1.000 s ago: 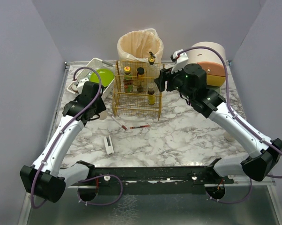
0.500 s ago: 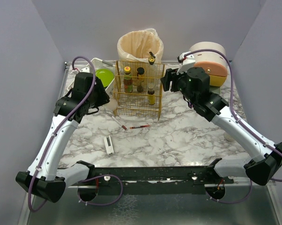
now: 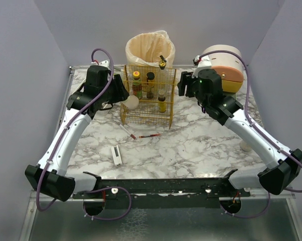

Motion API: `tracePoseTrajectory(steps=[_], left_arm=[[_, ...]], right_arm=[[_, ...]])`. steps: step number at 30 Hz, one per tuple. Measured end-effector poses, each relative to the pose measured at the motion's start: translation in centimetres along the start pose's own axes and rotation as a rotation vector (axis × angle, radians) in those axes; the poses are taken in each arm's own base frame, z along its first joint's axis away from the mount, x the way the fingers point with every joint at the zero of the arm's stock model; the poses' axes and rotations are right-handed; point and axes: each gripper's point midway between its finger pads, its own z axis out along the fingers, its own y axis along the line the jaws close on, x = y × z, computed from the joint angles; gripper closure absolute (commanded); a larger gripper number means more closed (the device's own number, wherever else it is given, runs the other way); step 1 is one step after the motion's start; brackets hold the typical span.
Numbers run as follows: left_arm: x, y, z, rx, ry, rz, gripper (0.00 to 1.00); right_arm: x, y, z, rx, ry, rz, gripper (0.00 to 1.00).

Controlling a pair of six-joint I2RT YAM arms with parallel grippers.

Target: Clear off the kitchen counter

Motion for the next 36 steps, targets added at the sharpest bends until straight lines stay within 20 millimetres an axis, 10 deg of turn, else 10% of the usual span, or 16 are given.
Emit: tracePoseTrajectory(steps=[15,36], left_arm=[[-2.1,-2.2,2.5,0.086,-0.001,0.077,1.00],[2.6,-0.4,6.3,0.047,0.136,0.124,1.00]], right_arm=[[3.5,-7.5,1.3,0.106,0.144,0.123,0.34],[3.8,-6.9,0.7,0.062,0.151,0.146,0.34]])
